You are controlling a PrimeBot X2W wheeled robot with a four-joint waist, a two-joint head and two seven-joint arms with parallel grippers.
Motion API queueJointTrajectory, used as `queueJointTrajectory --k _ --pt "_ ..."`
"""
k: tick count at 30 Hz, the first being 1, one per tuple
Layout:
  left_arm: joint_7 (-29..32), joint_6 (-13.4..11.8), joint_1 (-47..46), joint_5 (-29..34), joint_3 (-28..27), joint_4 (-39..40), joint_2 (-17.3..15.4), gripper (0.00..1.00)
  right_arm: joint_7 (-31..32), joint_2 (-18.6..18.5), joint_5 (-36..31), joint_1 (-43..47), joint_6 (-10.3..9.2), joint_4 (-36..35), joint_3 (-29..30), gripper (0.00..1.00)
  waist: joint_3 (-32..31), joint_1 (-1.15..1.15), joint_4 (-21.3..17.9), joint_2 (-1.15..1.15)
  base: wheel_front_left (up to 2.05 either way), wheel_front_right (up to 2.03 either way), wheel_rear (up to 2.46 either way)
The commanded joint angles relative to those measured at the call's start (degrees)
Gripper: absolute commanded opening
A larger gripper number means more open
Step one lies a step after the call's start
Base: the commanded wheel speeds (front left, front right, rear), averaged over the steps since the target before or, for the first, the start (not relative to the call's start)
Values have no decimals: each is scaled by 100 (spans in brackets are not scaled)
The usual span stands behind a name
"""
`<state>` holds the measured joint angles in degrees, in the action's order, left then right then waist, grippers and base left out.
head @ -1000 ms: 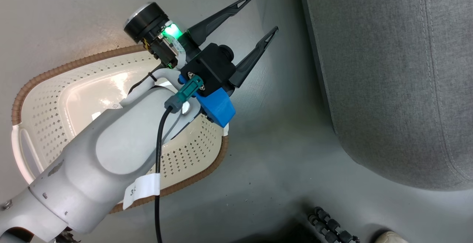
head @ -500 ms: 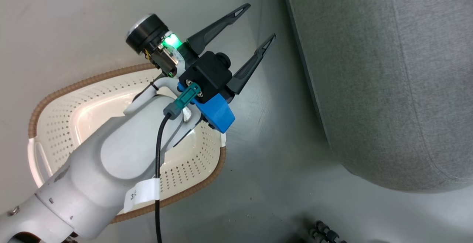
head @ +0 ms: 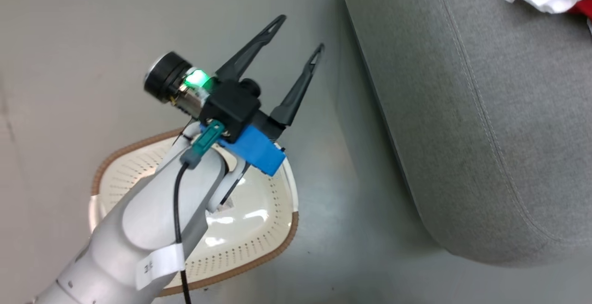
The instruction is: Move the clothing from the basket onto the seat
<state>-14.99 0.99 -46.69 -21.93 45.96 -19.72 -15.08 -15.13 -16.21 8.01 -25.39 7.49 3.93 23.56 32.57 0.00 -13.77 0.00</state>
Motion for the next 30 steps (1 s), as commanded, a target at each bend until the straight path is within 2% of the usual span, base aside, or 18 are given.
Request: queueJointTrajectory --k 1,10,16,23,30 --pt "-26 -55 172 57 -176 92 6 100 -3 65 -24 94 1 -77 -112 100 -337 0 280 0 0 0 0" --pt "-26 -238 1144 478 -1468 618 218 100 -3 74 -55 155 1 -84 -1205 100 -1047 0 874 0 0 0 0" --pt "-22 -217 1828 808 -2369 803 470 100 -3 213 -28 192 1 88 -1865 100 -1525 0 1227 0 0 0 0" --pt "-23 -105 2506 1046 -3103 810 722 100 -3 418 -62 409 1 333 -2247 100 -1987 0 1465 0 0 0 0" --pt "-22 67 3224 1222 -3656 820 912 100 -3 663 -44 905 1 484 -2225 100 -2416 0 1568 0 0 0 0"
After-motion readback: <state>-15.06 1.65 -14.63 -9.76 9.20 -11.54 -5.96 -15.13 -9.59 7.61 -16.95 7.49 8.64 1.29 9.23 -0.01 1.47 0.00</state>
